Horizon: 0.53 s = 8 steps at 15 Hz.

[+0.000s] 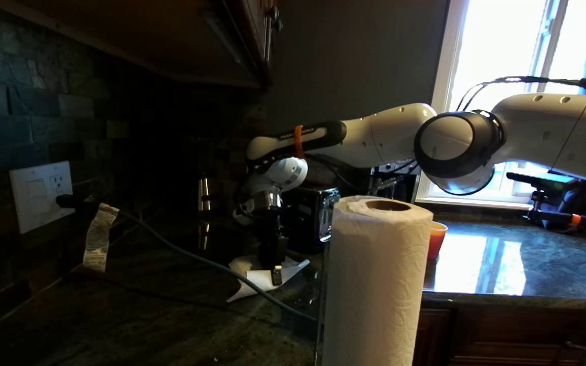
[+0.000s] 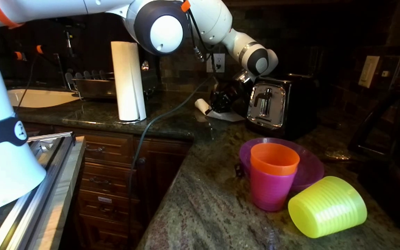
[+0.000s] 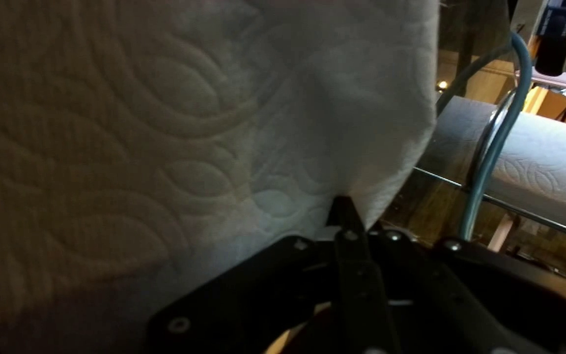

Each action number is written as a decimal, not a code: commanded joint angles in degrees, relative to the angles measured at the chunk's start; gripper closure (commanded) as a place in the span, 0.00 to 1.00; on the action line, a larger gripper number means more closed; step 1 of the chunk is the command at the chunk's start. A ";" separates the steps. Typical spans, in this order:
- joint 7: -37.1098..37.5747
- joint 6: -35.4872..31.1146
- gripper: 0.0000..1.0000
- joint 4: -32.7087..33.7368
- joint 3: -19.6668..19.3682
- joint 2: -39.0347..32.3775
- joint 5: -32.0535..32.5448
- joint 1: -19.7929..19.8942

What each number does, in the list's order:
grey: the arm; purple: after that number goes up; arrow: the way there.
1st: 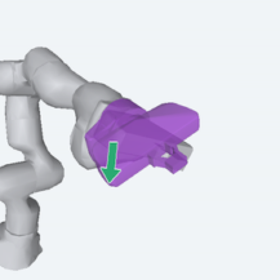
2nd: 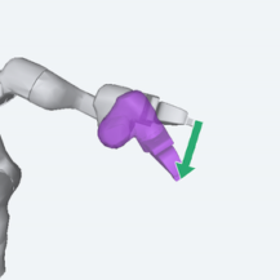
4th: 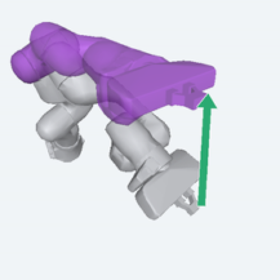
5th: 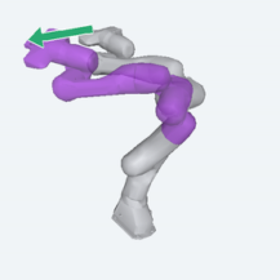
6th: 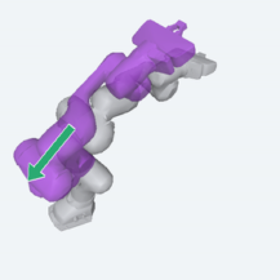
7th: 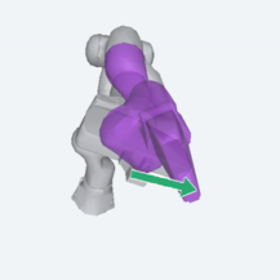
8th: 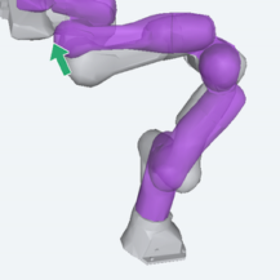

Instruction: Pick up the napkin and wipe the counter

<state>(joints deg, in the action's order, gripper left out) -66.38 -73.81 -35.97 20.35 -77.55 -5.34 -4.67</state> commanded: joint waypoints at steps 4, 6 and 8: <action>2.80 1.02 1.00 -0.25 -1.05 -0.29 0.45 -0.48; 4.85 1.89 1.00 -1.19 -1.19 -0.47 0.06 -0.03; 6.37 3.04 1.00 -1.77 -1.47 -0.73 0.04 0.43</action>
<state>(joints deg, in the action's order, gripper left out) -62.88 -72.52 -36.40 20.16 -77.55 -5.48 -5.12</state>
